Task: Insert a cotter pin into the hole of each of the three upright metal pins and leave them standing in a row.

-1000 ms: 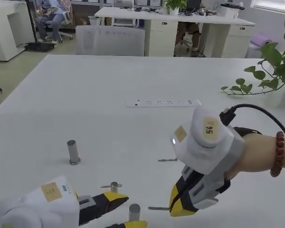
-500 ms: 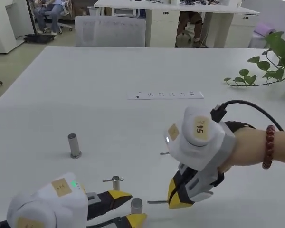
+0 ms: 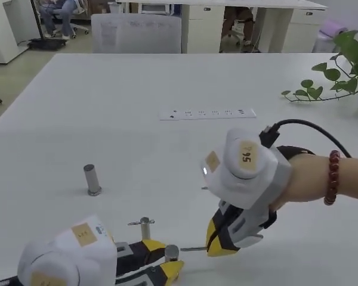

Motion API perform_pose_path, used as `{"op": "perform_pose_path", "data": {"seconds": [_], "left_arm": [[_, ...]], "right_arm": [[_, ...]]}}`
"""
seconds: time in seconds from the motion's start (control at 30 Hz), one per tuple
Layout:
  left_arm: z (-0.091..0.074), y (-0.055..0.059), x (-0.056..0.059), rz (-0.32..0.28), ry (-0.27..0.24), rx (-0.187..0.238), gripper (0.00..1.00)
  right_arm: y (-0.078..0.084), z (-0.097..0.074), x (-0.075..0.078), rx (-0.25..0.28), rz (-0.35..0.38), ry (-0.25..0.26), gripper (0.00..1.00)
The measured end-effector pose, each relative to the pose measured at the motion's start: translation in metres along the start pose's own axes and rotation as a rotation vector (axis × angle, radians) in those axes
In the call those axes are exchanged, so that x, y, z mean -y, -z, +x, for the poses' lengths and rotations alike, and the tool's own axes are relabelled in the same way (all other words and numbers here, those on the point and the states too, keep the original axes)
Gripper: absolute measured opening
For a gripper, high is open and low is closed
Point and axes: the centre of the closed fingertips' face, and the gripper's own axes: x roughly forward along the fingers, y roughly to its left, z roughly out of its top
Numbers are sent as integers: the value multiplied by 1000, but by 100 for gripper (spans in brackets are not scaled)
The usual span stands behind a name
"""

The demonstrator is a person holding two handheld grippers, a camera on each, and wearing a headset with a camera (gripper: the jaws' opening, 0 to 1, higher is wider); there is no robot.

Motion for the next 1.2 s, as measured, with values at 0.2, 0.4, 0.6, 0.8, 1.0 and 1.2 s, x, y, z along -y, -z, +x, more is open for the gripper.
{"op": "perform_pose_path", "data": {"seconds": [0.2, 0.4, 0.6, 0.8, 1.0, 1.2], "left_arm": [[1, 2, 0, 1, 0, -10, 12], [1, 4, 0, 2, 3, -13, 12], [2, 4, 1, 4, 7, -13, 12], [2, 4, 1, 6, 10, -14, 12], [2, 4, 1, 7, 8, -10, 12], [2, 4, 0, 5, 10, -1, 12]], "right_arm": [[-1, 1, -1, -4, -13, -6, 3], [-2, 2, -1, -12, -31, -9, 3], [-4, 1, -1, -11, -41, -12, 3], [-7, 1, -1, -7, -49, -11, 3], [-10, 2, -1, -20, -71, -6, 3], [-11, 1, -1, -48, -99, 1, 3]]}}
